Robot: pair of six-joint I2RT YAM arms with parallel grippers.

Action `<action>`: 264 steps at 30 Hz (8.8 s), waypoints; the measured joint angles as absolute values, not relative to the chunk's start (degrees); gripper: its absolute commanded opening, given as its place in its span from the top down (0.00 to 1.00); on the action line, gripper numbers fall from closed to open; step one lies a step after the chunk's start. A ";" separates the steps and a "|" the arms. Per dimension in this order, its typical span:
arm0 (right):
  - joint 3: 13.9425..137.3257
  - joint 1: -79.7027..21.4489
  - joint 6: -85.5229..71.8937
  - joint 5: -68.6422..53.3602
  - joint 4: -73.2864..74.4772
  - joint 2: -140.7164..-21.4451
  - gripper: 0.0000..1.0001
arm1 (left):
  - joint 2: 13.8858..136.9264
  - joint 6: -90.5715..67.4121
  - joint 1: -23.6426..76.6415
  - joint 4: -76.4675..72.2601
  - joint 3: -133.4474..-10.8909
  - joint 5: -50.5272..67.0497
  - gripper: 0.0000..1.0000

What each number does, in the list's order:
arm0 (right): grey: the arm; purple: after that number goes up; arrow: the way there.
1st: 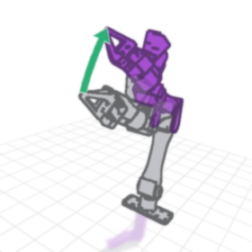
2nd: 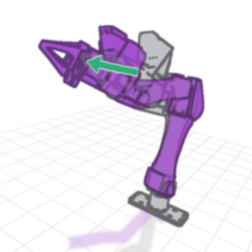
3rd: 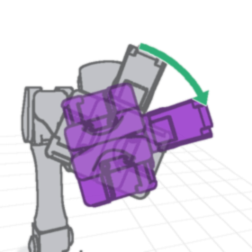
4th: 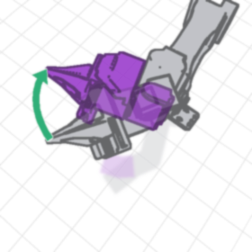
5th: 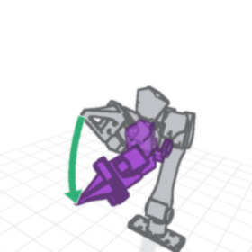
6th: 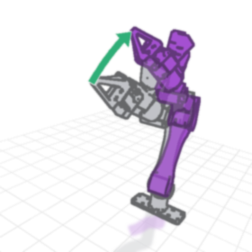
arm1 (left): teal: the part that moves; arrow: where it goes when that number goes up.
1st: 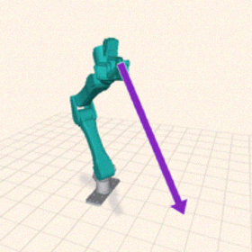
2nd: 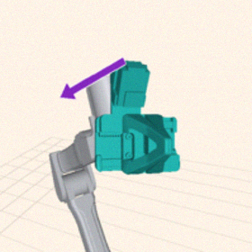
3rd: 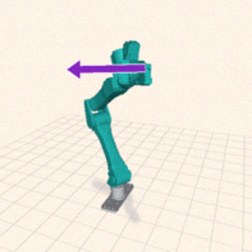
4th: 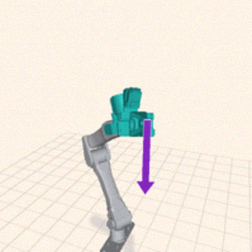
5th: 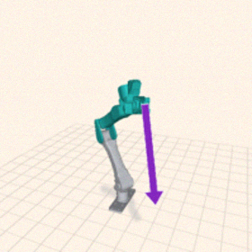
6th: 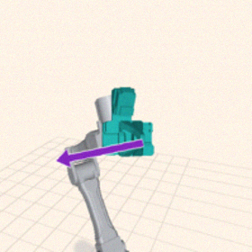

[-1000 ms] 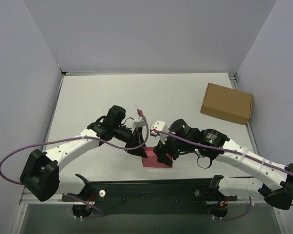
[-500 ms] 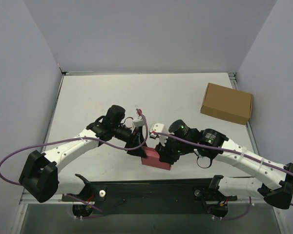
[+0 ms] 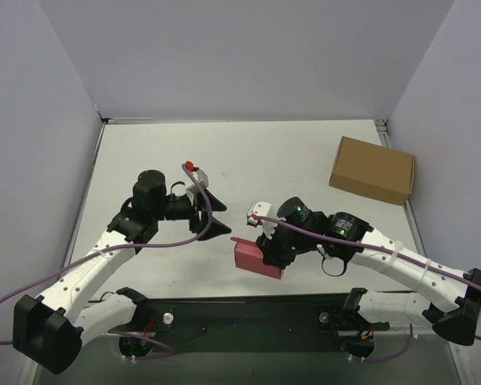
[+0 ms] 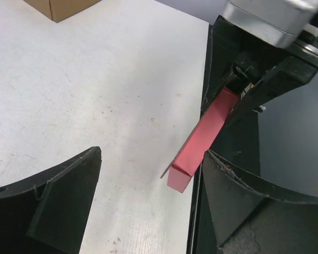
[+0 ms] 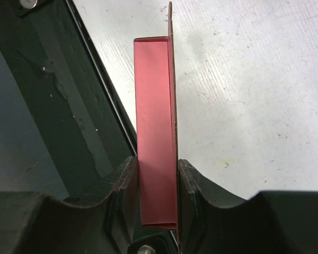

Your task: Fold the paper box

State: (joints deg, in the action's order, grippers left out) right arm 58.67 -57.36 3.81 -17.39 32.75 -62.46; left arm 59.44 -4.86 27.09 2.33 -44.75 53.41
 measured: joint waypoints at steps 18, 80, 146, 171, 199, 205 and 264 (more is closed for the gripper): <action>57.60 -52.53 2.87 -21.67 31.81 -60.23 0.80 | 65.25 5.37 35.64 11.42 -47.18 44.53 0.12; 57.87 -57.34 5.21 -7.40 32.42 -64.62 0.81 | 71.85 0.67 42.06 19.70 -54.24 32.49 0.83; 38.28 -62.67 1.56 6.44 5.63 -66.32 0.84 | 69.19 -20.34 47.62 -9.74 -31.59 7.29 0.96; 35.62 -62.72 -1.39 6.52 3.99 -65.82 0.84 | 68.99 -18.96 52.53 -17.58 -27.14 0.12 0.97; 33.23 -62.63 -7.38 9.58 5.34 -61.93 0.52 | 72.69 -14.79 61.95 -19.31 -28.93 -14.11 1.00; 33.23 -62.19 -12.14 13.54 5.48 -57.76 0.31 | 74.15 -14.26 63.59 -17.10 -31.16 -17.12 1.00; 37.65 -63.05 -36.45 16.21 28.53 -52.58 0.81 | 77.49 -13.87 65.98 -9.98 -37.17 -19.09 1.00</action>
